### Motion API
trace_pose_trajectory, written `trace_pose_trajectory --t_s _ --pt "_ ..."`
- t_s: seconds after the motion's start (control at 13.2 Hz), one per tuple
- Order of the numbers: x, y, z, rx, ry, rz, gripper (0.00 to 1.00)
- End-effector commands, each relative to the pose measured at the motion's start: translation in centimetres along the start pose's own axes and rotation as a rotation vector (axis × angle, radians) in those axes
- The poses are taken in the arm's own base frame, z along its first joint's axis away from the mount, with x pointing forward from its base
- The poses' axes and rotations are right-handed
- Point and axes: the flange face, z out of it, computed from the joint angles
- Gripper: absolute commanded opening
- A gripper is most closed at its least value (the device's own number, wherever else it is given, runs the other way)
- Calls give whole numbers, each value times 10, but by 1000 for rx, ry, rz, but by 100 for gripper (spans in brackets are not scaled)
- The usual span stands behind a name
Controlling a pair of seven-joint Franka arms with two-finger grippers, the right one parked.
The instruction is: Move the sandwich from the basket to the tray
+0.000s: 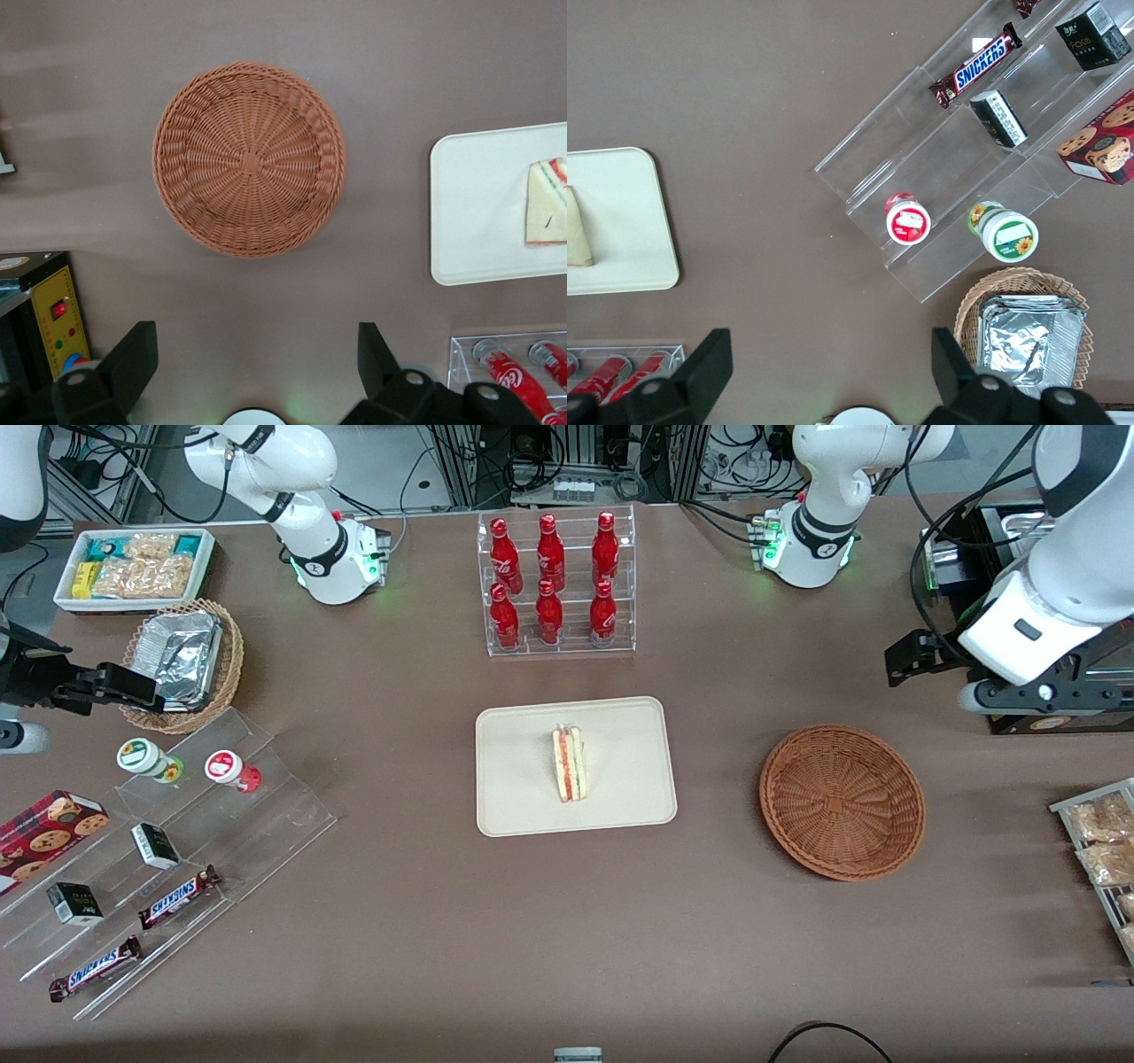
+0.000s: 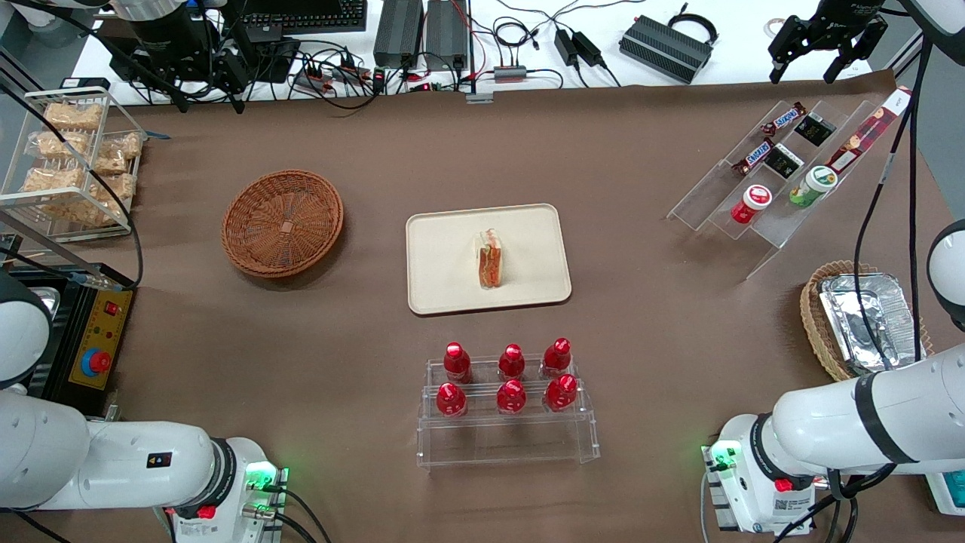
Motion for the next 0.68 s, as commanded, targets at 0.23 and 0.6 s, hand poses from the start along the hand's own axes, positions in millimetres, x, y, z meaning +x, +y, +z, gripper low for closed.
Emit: trace_pose_trajectory --t_s 0.23,0.6 --pt "-13 -27 -9 -6 21 2 99" --pt "-7 -33 -10 -3 18 -7 99"
